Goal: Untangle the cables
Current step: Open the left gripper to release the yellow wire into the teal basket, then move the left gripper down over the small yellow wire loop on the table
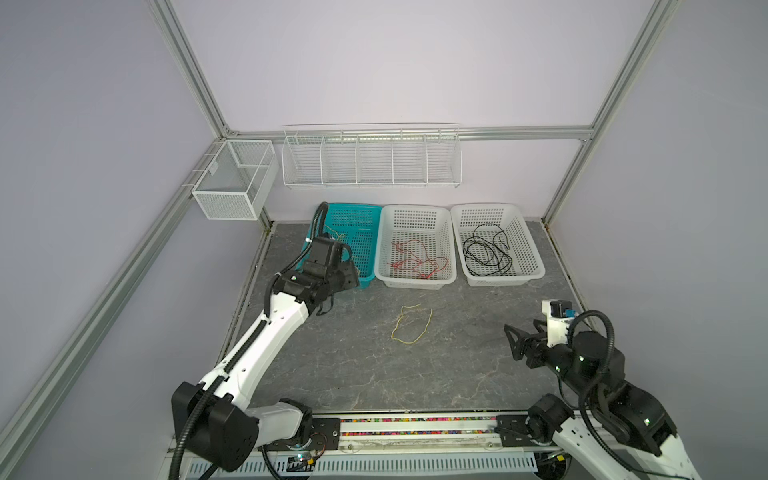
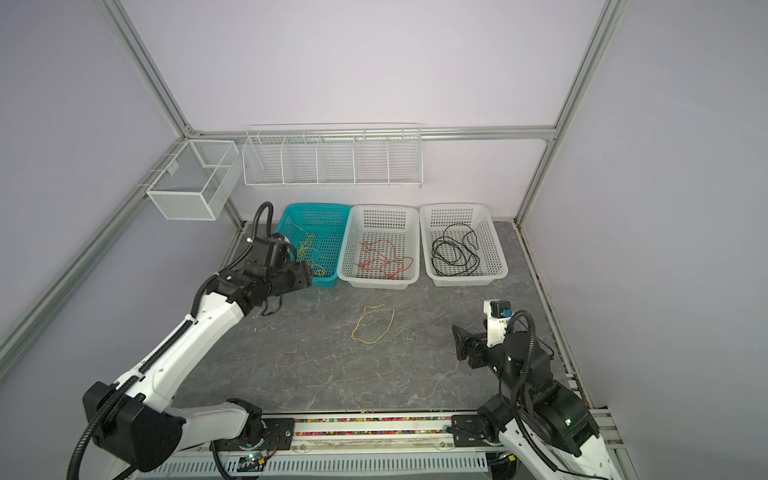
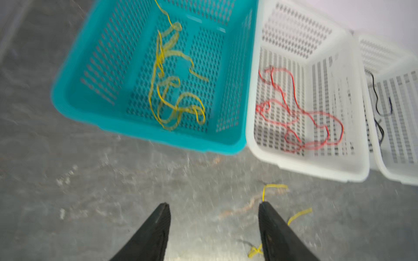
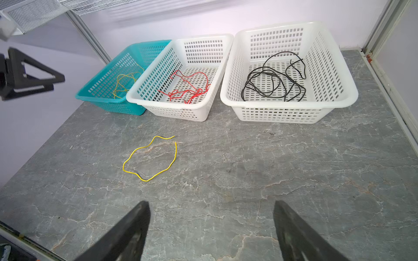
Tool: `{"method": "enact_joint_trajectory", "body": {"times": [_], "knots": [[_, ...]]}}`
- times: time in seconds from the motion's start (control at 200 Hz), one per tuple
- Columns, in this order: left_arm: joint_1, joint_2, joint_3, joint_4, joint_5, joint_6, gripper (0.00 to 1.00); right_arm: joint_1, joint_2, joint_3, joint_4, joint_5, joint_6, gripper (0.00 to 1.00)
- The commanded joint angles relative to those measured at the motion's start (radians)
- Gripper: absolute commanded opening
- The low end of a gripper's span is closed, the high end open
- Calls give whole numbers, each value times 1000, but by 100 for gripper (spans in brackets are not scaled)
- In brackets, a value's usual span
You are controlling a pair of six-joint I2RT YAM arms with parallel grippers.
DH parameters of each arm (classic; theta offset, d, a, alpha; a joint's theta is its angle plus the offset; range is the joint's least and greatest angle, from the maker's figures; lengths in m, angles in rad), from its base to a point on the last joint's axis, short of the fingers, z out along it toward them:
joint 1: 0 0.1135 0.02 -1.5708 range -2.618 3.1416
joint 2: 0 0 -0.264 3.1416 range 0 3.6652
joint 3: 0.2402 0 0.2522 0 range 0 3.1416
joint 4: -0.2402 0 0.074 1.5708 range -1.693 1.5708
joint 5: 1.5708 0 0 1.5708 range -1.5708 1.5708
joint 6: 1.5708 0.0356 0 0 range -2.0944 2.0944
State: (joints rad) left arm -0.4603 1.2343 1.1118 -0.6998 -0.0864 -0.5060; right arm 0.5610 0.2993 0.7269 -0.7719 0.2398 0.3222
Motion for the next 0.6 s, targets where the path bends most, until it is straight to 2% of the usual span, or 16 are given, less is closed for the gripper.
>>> {"method": "enact_joint_trajectory", "body": {"times": [0.0,0.195,0.4,0.595], "knots": [[-57,-88,-134,60,63,-93,64,7,-12,-13,29,5,9,88],[-169,-209,-368,183,106,-225,65,10,-12,-13,29,2,11,88],[-339,-141,-430,241,19,-302,65,9,-8,-14,29,3,9,88],[-370,-140,-512,337,1,-355,65,8,-15,-15,31,3,8,88]]}}
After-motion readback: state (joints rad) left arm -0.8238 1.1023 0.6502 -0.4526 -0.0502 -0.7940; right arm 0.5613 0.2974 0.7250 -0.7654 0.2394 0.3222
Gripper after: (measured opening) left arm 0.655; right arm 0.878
